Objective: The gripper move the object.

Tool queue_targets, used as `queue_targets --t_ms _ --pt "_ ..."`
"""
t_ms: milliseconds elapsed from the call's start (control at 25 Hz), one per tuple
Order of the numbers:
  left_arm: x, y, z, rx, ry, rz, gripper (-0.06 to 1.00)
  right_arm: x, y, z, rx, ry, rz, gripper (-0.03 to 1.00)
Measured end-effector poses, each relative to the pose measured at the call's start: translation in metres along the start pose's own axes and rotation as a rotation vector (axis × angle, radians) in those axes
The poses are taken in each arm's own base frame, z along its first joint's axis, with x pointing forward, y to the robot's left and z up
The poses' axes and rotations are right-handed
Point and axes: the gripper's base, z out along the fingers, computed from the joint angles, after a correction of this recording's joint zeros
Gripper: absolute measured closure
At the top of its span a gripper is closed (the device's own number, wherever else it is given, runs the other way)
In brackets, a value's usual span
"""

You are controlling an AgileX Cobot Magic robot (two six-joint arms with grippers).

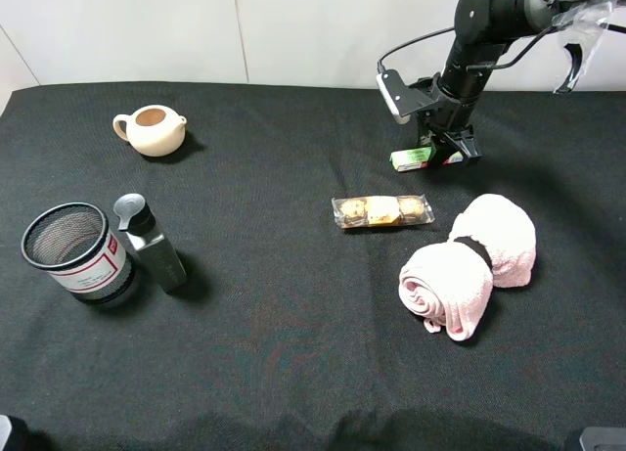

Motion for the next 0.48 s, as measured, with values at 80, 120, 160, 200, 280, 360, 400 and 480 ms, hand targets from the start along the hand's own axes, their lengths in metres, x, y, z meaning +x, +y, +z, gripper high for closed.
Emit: queue_targets --t_ms 80,120,160,200,280,360,400,480 --pt "0.0000 0.0000 0.0000 0.000 0.000 0.000 0.11 0.0000 0.0000 0.0000 0.000 0.000 0.000 0.68" --pt "0.0000 0.0000 0.0000 0.000 0.000 0.000 0.11 0.0000 0.0000 0.0000 0.000 0.000 0.000 0.68" --pt "0.0000 0.0000 0.0000 0.000 0.000 0.000 0.11 0.0000 0.0000 0.0000 0.000 0.000 0.000 0.68" --pt "0.0000 0.0000 0.0000 0.000 0.000 0.000 0.11 0.0000 0.0000 0.0000 0.000 0.000 0.000 0.68" --pt "0.0000 0.0000 0.0000 0.000 0.000 0.000 0.11 0.0000 0.0000 0.0000 0.000 0.000 0.000 0.68" --pt "0.0000 0.0000 0.0000 0.000 0.000 0.000 0.11 0.0000 0.0000 0.0000 0.000 0.000 0.000 0.68" --pt "0.0000 0.0000 0.0000 0.000 0.000 0.000 0.11 0.0000 0.0001 0.0000 -0.001 0.000 0.000 0.68" --pt "0.0000 0.0000 0.0000 0.000 0.000 0.000 0.11 0.0000 0.0001 0.0000 -0.001 0.000 0.000 0.68"
